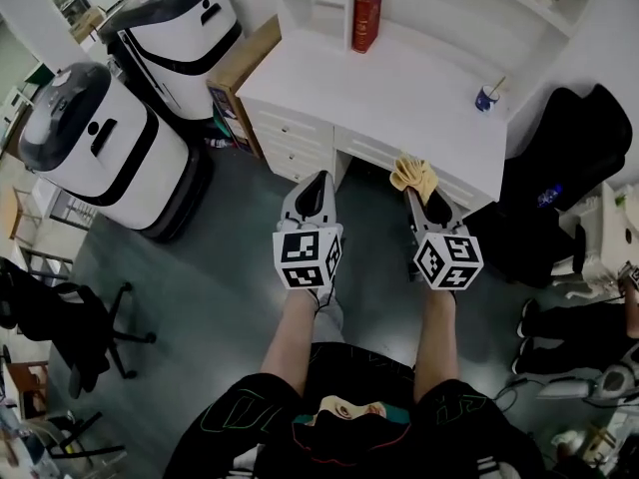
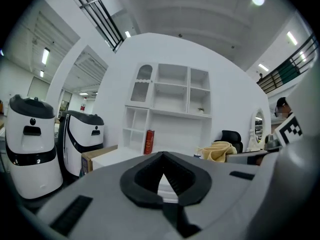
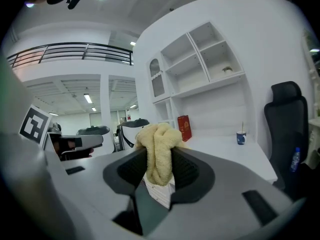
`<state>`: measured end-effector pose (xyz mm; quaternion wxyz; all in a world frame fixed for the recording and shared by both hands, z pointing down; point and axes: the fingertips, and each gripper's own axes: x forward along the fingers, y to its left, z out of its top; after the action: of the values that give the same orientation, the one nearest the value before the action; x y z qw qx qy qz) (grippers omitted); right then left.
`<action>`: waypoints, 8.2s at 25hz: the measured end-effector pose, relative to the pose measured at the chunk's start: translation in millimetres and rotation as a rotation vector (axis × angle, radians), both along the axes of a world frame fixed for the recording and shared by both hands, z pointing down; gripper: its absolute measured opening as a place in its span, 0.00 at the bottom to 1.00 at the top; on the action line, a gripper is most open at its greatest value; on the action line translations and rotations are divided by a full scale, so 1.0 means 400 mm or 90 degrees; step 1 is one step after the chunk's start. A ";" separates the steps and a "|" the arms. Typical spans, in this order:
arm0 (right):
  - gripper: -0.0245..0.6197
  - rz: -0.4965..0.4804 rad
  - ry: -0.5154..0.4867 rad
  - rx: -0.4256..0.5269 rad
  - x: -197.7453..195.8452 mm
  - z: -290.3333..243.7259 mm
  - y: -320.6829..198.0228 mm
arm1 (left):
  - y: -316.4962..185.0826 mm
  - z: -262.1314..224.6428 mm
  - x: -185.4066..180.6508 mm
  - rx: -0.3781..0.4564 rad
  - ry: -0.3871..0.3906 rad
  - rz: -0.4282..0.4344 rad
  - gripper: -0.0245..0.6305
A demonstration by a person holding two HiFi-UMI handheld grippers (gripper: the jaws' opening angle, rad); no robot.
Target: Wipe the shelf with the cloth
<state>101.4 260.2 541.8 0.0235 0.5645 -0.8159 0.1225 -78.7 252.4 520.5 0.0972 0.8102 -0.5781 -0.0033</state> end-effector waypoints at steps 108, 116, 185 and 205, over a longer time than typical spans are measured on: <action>0.25 -0.022 0.163 0.430 -0.061 -1.163 -1.781 | -1.479 -0.912 0.138 0.483 -0.059 0.155 0.04; 0.25 0.016 0.141 0.428 -0.062 -1.233 -1.863 | -1.498 -0.919 0.148 0.484 -0.076 0.159 0.04; 0.24 -0.144 0.145 0.411 -0.143 -1.080 -1.822 | -1.486 -0.825 0.178 0.430 -0.050 0.169 0.04; 0.24 -0.216 0.127 0.455 -0.208 -1.075 -1.680 | -1.483 -0.791 0.191 0.409 -0.059 0.188 0.04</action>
<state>18.2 -411.6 111.9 -0.0755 0.4038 -0.8823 -0.2297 -2.4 -340.8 204.2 -0.1895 0.8734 -0.4280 -0.1345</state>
